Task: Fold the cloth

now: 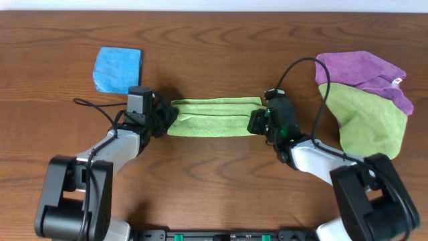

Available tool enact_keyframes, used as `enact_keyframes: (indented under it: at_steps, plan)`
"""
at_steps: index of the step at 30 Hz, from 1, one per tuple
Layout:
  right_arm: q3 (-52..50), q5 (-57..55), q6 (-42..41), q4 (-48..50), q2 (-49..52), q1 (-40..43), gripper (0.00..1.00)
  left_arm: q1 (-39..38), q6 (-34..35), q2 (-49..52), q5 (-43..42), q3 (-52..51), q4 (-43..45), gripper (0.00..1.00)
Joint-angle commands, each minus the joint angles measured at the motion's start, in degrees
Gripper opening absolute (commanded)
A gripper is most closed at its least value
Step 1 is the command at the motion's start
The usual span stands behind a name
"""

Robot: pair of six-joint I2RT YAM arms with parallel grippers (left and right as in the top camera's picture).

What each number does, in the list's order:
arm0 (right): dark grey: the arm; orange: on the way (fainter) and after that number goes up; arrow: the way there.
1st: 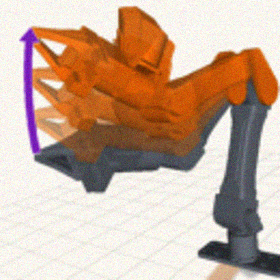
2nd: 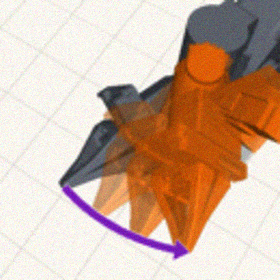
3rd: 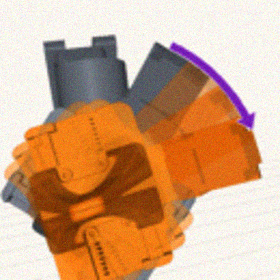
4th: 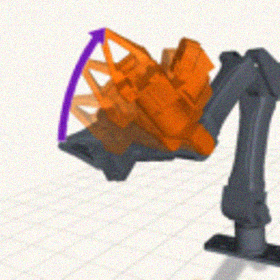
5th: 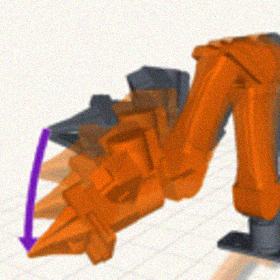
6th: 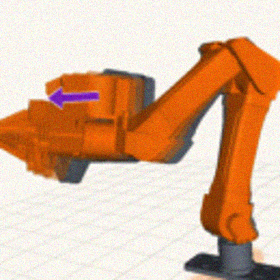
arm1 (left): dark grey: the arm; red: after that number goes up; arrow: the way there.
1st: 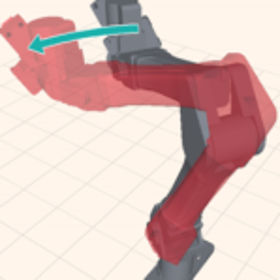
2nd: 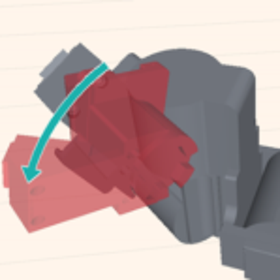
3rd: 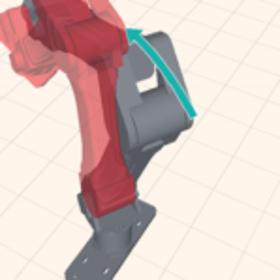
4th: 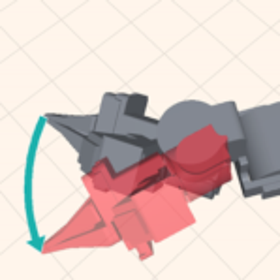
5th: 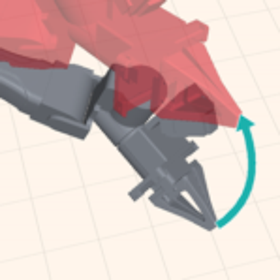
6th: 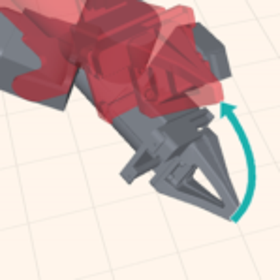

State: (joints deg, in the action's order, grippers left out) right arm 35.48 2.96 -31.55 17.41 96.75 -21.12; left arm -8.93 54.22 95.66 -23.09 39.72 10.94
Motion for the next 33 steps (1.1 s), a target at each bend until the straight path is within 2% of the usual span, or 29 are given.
enact_keyframes:
  at_steps: [1, 6, 9, 19, 21, 22, 24, 28, 33]
  plan:
    - [1.4, -6.6, 1.7, 0.0, 1.8, 0.2, 0.01, 0.7, 0.1, 1.6, 5.6, 0.7, 0.3, 0.06]
    - [2.0, -7.8, 2.1, 0.5, 2.3, 0.2, 0.01, 0.7, 0.0, 1.7, 6.0, 0.7, 0.5, 0.06]
    - [2.0, -8.1, 2.1, 1.7, 2.3, 0.2, 0.02, 0.7, 0.0, 1.7, 6.1, 0.7, 1.0, 0.11]
    - [2.0, -8.1, 2.1, 3.0, 2.3, 0.2, 0.02, 0.7, 0.2, 1.7, 6.1, 2.0, 3.1, 0.07]
    - [2.0, -8.1, 2.1, 3.1, 2.3, 0.2, 0.25, 0.7, 0.2, 1.7, 5.0, 2.7, 3.1, 0.08]
    - [2.0, -7.7, 2.0, 3.1, 2.3, 0.2, 0.41, 0.7, 0.2, 1.7, 4.2, 3.0, 3.1, 0.11]
    - [2.0, -5.8, 2.0, 3.0, 1.7, 0.2, 0.99, 0.8, -0.1, 1.6, 1.9, 4.0, 3.0, 0.21]
    - [2.0, -1.4, 1.8, 1.3, -1.1, 0.2, 0.99, 1.0, -1.8, 0.7, -2.1, 6.5, 0.6, 0.34]
    - [2.0, -1.2, -1.7, -7.3, -8.3, 0.3, 0.99, 0.9, -3.3, 0.1, -5.6, 9.7, -6.2, 0.48]
